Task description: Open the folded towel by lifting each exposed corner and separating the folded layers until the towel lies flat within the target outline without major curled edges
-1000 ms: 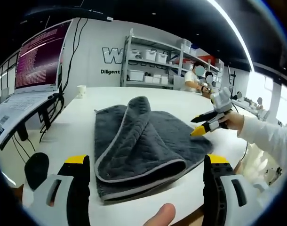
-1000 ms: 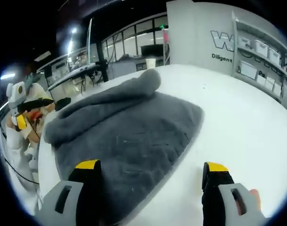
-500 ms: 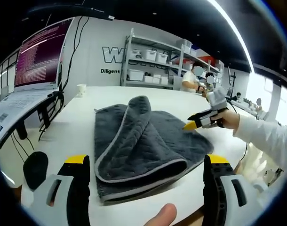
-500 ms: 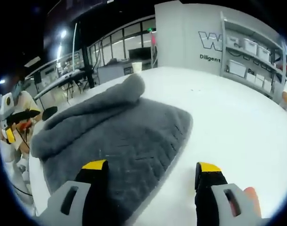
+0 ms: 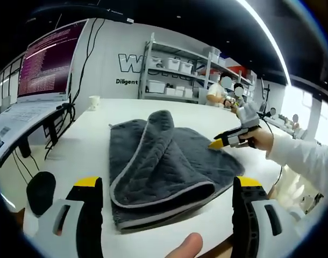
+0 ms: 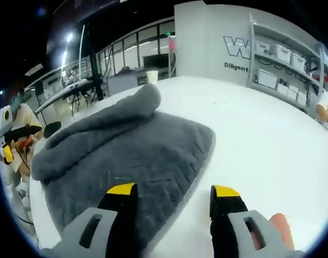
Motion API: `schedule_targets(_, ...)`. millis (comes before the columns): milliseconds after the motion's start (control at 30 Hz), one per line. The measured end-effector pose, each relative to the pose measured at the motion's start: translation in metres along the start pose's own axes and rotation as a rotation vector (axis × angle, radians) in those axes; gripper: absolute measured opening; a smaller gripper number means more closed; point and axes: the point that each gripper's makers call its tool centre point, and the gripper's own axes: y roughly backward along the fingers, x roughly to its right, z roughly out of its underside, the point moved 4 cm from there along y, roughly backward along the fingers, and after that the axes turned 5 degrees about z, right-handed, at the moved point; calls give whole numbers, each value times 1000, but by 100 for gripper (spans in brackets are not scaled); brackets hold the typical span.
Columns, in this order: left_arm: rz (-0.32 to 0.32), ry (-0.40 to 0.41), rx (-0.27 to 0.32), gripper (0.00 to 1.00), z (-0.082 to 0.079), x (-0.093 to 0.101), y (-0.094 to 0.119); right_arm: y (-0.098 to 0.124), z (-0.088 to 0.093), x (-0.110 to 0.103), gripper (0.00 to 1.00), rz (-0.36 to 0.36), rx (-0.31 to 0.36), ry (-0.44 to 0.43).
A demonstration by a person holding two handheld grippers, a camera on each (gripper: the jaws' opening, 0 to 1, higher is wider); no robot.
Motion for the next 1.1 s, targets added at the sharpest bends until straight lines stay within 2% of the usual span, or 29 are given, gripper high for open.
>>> schedule_targets(167, -1, 3, 2, 100, 0, 0, 0, -1, -1, 5, 46, 7, 5, -20)
schedule_targets(333, 1, 3, 2, 100, 0, 0, 0, -2, 2, 7, 37, 14, -1, -18)
schedule_targets(533, 0, 6, 3, 100, -1, -3, 0, -7, 0, 12, 32, 21, 3, -77)
schedule_targets(633, -2, 8, 3, 100, -1, -5, 0, -8, 3, 13, 27, 33, -6, -77)
schedule_targets(833, 0, 6, 1, 100, -1, -7, -2, -11, 3, 15, 23, 40, -4, -93)
schedule_targets(1100, 2, 5, -4, 100, -1, -6, -5, -12, 5, 17, 11, 53, 12, -40)
